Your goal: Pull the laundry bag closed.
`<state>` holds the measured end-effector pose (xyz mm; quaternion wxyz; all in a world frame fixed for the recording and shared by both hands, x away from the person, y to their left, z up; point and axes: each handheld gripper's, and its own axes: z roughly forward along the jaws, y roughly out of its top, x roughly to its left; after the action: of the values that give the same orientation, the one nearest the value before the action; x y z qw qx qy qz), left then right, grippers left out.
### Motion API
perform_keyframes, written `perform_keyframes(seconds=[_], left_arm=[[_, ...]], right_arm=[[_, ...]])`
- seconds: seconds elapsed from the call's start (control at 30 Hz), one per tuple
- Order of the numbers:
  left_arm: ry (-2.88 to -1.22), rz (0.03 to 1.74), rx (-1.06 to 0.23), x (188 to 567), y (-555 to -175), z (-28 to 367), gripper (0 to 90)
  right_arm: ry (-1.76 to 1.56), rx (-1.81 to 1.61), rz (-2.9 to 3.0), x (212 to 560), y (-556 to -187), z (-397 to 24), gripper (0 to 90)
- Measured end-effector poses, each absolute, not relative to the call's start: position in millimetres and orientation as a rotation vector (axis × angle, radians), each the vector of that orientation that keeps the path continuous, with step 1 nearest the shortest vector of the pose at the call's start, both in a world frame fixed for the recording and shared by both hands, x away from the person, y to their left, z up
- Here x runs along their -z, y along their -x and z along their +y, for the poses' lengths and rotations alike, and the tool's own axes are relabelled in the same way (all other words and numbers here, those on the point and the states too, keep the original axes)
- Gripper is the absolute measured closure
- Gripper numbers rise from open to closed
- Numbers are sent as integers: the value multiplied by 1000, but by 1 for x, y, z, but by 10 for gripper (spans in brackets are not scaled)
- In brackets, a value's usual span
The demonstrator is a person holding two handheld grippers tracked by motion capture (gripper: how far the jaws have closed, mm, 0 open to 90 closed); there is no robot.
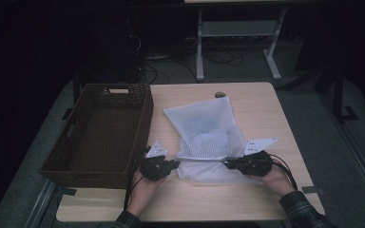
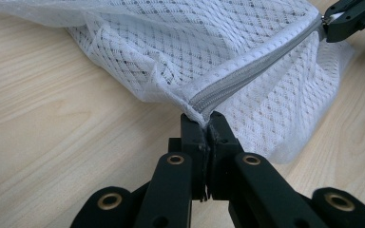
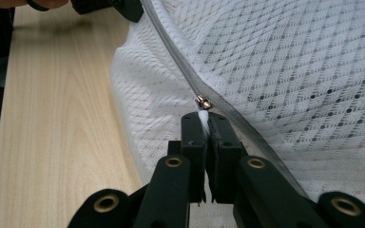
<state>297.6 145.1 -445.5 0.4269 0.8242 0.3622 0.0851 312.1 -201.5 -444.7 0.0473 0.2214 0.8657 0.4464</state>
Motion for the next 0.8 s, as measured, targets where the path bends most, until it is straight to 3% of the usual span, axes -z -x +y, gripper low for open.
perform_keyframes(seconds=[0.8], left_arm=[[-2061,933,-225,445,-301,143,885]], right_arm=[[-754,-1339,2609,444,-315,-226,862]])
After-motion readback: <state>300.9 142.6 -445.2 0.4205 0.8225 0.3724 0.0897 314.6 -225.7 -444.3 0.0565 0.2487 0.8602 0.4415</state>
